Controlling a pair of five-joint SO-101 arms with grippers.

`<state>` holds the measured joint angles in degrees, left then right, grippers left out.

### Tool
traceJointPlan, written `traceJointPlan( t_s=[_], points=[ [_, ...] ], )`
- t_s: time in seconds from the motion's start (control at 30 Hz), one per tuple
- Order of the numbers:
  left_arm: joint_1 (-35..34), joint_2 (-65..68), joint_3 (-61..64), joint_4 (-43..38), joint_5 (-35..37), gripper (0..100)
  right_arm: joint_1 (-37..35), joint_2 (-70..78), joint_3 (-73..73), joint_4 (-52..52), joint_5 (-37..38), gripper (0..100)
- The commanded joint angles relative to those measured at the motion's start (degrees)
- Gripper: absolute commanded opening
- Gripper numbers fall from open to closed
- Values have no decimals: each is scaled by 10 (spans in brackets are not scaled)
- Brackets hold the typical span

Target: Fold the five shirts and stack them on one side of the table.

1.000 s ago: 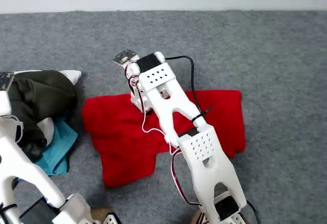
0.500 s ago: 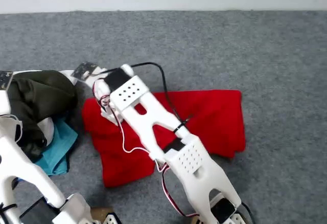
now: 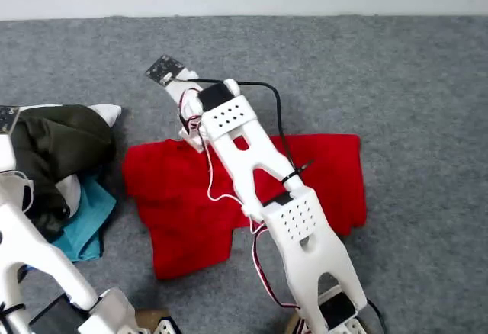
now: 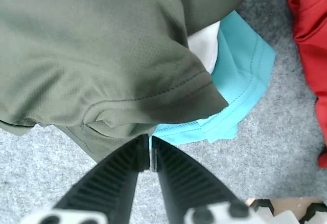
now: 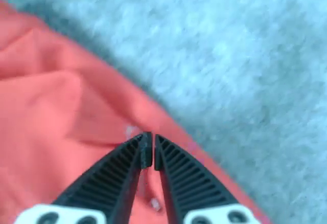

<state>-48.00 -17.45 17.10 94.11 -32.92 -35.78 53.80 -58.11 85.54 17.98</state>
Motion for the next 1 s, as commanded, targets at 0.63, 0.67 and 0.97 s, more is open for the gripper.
traceJointPlan(
  t_s=[0.63, 0.67, 0.97],
  points=[
    [4, -6, 21, -11, 1, 14, 24, 14, -33, -53, 6, 11],
    [4, -6, 21, -10, 1, 14, 21, 1, -33, -30, 5, 11],
    [1, -18, 20, 1, 4, 14, 11, -91, -22, 178, 3, 9]
  ],
)
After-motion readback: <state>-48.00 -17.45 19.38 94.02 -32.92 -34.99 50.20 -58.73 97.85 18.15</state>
